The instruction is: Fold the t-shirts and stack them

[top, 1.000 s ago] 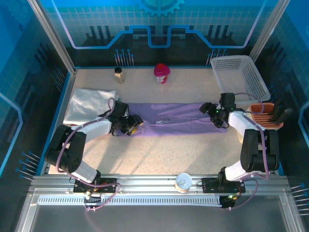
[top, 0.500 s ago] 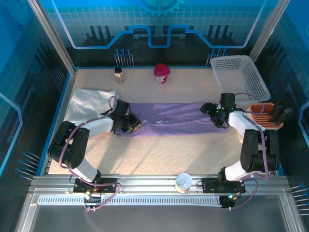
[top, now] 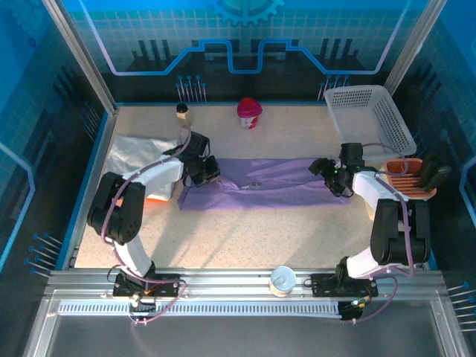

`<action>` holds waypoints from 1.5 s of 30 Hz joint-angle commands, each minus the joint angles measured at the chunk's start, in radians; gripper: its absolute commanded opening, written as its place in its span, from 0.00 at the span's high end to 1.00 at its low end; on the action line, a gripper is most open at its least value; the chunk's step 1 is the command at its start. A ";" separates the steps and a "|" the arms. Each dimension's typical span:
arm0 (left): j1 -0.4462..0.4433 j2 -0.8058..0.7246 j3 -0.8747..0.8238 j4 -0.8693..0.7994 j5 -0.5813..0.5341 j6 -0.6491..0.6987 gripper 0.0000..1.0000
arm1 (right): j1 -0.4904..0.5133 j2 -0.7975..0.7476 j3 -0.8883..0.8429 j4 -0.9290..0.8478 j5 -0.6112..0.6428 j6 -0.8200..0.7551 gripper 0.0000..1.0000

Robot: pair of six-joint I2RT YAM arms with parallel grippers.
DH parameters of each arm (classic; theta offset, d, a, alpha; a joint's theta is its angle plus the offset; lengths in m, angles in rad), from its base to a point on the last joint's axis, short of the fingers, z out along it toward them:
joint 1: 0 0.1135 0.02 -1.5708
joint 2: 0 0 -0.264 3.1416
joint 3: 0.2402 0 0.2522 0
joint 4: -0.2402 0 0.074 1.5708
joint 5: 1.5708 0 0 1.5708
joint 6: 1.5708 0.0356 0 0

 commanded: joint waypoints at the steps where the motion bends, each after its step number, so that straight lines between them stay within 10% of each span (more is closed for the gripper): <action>1: -0.003 0.070 0.103 -0.113 -0.050 0.095 1.00 | -0.011 -0.024 0.021 -0.031 -0.009 -0.005 0.14; 5: 0.000 0.182 0.213 -0.150 -0.048 0.103 0.95 | -0.005 -0.037 0.026 -0.049 -0.007 -0.037 0.10; 8: 0.000 0.220 0.256 -0.158 -0.052 0.099 0.59 | 0.008 -0.056 0.028 -0.055 -0.003 -0.068 0.07; 12: 0.001 0.188 0.269 -0.197 -0.081 0.124 0.42 | 0.040 -0.065 0.082 -0.105 0.027 -0.120 0.00; 27: 0.008 0.075 0.090 -0.190 -0.051 0.119 0.47 | 0.158 0.365 0.573 -0.378 0.194 -0.281 0.13; 35: 0.019 0.235 0.259 -0.363 -0.079 0.215 0.52 | 0.190 0.506 0.653 -0.461 0.236 -0.291 0.36; 45: 0.046 0.442 0.498 -0.506 -0.055 0.296 0.53 | 0.235 0.586 0.668 -0.538 0.173 -0.320 0.40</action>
